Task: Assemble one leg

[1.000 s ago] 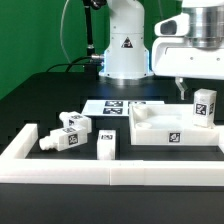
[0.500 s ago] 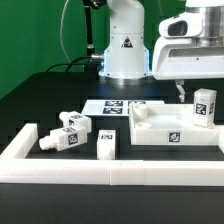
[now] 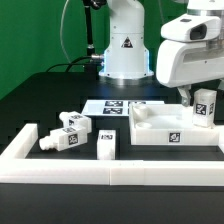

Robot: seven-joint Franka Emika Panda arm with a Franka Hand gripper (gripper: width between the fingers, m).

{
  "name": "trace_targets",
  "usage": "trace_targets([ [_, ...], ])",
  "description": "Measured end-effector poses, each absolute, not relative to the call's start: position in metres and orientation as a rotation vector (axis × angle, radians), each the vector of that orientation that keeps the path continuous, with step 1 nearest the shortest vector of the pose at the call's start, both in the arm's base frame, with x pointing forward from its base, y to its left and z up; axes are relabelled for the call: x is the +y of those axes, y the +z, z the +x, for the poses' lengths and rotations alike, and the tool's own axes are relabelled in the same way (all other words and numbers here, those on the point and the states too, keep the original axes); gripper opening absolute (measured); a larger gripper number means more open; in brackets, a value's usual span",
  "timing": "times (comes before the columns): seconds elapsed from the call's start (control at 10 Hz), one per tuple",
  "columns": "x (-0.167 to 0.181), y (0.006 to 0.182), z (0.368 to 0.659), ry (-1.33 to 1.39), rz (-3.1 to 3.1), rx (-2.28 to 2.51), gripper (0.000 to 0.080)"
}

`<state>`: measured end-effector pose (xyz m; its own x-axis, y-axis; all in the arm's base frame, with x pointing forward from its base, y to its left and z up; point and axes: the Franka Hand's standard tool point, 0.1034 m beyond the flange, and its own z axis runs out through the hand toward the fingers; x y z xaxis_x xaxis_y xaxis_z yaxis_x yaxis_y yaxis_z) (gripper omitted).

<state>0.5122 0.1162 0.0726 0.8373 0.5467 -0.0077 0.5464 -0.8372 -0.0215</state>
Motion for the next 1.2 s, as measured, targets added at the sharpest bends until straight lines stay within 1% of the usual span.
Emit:
trace_targets([
  [0.3,0.1151,0.0747,0.5155,0.015,-2.895,-1.198,0.0649],
  [0.4,0.1143,0.0759,0.5177,0.01,-2.847,-1.321,0.0526],
  [0.5,0.1139,0.0755,0.5175,0.011,-2.836,-1.346,0.0526],
  [0.6,0.1139,0.0751,0.5174,0.012,-2.834,-1.349,0.0387],
  [0.7,0.1139,0.0752,0.5174,0.012,-2.84,-1.336,0.0285],
  [1.0,0.1138,0.0751,0.5175,0.012,-2.854,-1.305,0.0285],
  [1.2,0.111,0.0745,0.518,0.004,-2.987,-0.867,0.0285],
])
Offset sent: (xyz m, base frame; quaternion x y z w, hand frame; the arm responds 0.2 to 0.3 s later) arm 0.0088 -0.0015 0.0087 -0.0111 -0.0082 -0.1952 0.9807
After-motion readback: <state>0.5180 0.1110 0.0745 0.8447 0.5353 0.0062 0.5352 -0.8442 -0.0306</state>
